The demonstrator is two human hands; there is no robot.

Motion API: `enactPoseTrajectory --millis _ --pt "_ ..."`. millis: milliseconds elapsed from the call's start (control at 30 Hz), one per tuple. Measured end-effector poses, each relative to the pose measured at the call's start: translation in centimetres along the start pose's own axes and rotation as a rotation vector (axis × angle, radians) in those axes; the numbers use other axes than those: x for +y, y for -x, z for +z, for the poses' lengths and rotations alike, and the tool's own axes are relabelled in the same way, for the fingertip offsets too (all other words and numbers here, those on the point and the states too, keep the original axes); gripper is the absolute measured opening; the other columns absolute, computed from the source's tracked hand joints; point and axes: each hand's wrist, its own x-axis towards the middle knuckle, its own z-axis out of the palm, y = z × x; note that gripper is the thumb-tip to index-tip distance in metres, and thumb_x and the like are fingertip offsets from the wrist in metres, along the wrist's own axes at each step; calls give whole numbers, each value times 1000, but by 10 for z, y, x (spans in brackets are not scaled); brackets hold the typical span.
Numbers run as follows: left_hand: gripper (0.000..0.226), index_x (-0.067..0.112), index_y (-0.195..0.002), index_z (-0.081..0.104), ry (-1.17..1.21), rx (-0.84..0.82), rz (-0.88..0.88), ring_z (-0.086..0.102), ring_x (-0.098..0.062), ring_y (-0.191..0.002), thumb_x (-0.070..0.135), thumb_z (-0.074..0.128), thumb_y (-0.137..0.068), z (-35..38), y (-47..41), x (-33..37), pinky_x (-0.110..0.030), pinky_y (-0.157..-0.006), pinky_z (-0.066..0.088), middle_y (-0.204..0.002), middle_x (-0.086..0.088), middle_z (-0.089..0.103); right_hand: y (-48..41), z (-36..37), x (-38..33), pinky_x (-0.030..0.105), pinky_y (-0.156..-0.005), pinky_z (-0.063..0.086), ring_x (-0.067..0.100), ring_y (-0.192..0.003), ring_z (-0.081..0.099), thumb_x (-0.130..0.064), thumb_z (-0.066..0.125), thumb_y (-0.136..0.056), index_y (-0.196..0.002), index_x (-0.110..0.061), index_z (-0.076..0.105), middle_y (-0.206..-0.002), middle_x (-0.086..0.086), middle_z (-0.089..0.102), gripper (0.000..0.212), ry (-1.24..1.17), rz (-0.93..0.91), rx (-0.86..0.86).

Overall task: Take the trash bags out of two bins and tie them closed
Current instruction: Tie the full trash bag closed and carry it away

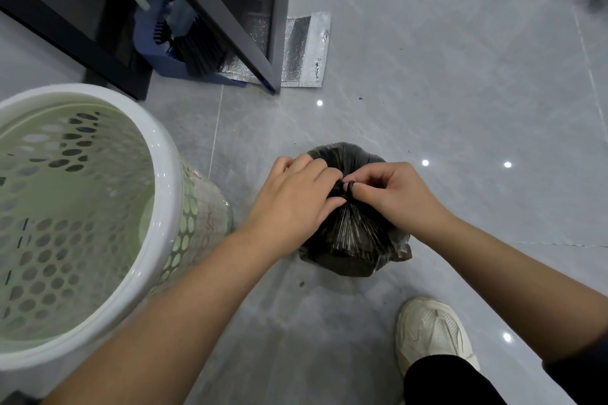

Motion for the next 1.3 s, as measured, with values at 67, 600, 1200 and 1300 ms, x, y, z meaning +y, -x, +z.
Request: enactPoseTrajectory --millis 67,600,1200,1300 --pt "33 18 -89 61 39 -3 5 53 -20 -82 39 35 -92 -1 -3 1 -32 -77 32 -81 5 57 -1 -2 0 24 -78 55 6 -75 67 -1 64 -84 -81 -16 73 -78 0 73 17 -27 58 -55" --pt "36 26 -113 59 198 -91 -17 60 -20 -77 35 29 -94 -5 -1 0 -36 -74 45 -89 4 62 4 -5 8 20 -72 48 5 -75 62 -4 62 -84 -84 -15 70 -78 -9 69 13 259 -213 -84" --pt "26 27 -99 61 439 -36 -162 61 -15 -74 39 39 -94 -8 -4 3 -34 -70 47 -81 8 66 4 -8 4 19 -76 48 4 -80 62 -8 62 -82 -85 -20 69 -82 -7 69 14 286 -275 -42" --pt "41 21 -105 62 141 -46 82 61 -18 -76 46 33 -92 -7 -1 -1 -36 -71 47 -87 5 65 3 -10 2 14 -71 45 1 -72 60 -6 61 -84 -84 -18 70 -74 -10 68 15 224 -214 -82"
